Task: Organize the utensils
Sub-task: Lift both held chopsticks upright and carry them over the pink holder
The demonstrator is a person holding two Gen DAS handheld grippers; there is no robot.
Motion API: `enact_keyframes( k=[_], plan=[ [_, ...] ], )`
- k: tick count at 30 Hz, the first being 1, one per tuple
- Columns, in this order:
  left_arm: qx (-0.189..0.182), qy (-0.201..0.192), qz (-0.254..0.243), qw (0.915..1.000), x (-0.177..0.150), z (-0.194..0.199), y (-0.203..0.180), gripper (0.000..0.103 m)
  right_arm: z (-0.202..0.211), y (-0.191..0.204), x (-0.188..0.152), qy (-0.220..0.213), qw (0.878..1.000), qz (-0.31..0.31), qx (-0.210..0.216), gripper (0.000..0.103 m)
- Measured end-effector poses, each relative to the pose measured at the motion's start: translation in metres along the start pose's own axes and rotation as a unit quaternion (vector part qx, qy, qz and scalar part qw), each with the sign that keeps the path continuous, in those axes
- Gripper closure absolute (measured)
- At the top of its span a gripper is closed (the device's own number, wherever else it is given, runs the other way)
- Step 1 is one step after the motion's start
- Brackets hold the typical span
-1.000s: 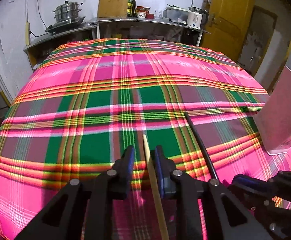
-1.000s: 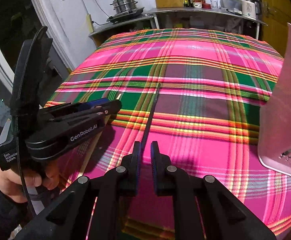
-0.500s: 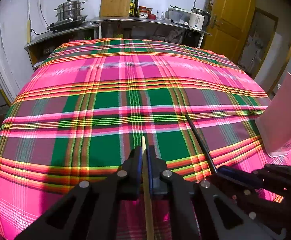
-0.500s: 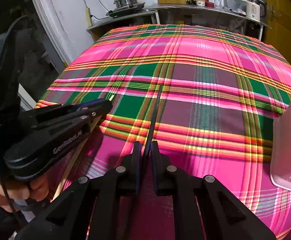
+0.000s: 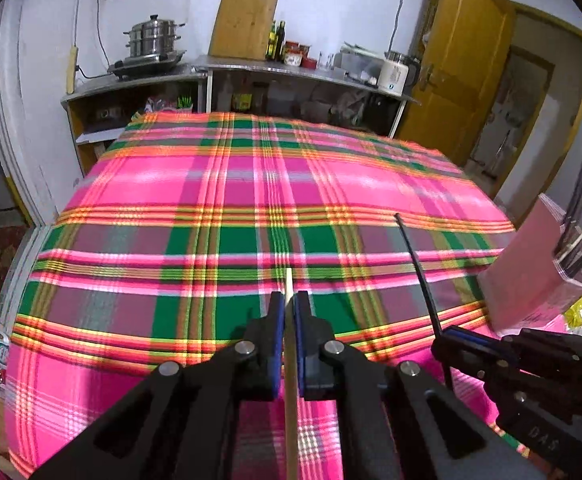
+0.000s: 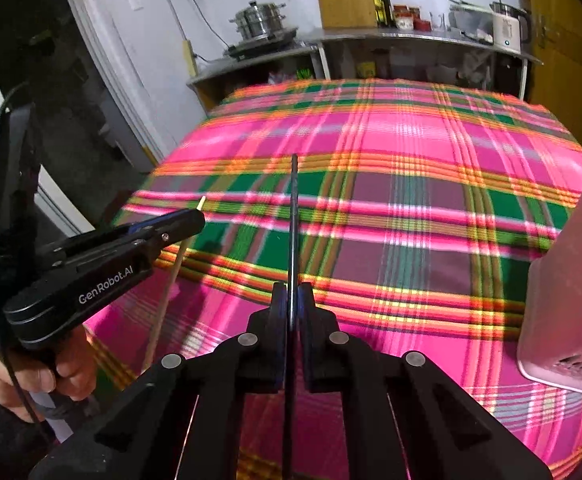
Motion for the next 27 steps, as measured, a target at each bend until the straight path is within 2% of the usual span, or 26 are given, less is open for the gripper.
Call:
enact_keyframes(
  k=[12,27],
  plan=[
    [-0.021,-0.041,-0.013,0.9988,0.014,0.057,-0.031,0.097,0.054,-0.008,0.006,-0.05,0.999,-0.015,0.01,0.097],
    [-0.05,-0.053,-0.046,0.9963,0.014,0.095,-0.081,0.097,0.115,-0.034,-0.005,-0.099,0.995,-0.033,0.001,0.097]
  ],
)
Point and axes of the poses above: each gripper's, at about its wrist camera, not at the fingertips, and z roughly against the way its jaws point, y to its left, x to its top, the point moved 2 cm from there along -z, roughly the way its jaws point, and after that the axes turned 13 degrees about -x, right-handed, at the moved point
